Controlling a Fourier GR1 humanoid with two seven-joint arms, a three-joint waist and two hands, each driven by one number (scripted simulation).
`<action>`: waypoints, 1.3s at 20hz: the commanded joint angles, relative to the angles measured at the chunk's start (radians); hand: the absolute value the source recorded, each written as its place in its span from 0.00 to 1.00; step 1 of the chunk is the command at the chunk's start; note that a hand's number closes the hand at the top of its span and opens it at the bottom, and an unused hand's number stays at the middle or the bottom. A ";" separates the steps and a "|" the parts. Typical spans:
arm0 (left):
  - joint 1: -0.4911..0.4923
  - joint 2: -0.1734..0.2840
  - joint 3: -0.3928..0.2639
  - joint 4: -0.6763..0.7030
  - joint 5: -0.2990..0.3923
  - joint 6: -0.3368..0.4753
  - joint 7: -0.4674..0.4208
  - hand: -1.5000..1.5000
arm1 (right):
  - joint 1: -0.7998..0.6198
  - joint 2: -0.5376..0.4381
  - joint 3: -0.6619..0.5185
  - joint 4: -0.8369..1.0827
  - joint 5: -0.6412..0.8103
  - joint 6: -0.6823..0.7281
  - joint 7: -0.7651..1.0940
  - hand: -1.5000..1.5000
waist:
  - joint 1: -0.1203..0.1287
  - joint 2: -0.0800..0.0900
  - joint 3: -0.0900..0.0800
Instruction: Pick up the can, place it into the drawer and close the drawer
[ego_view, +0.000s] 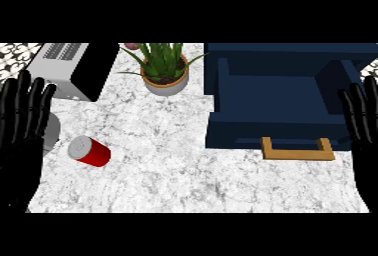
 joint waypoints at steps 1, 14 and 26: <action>0.049 0.010 0.065 0.027 0.050 -0.031 -0.081 0.00 | -0.027 0.001 -0.018 0.038 -0.001 0.012 -0.025 0.00 | -0.017 -0.010 0.004; 0.145 -0.029 0.001 -0.089 -0.056 0.072 0.376 0.00 | 0.087 0.060 0.027 0.046 0.092 -0.079 0.182 0.00 | -0.016 -0.011 0.005; 0.205 -0.073 0.027 -0.147 -0.050 0.096 0.396 0.00 | 0.228 0.067 -0.015 0.011 0.043 0.011 0.088 0.00 | -0.019 -0.011 0.004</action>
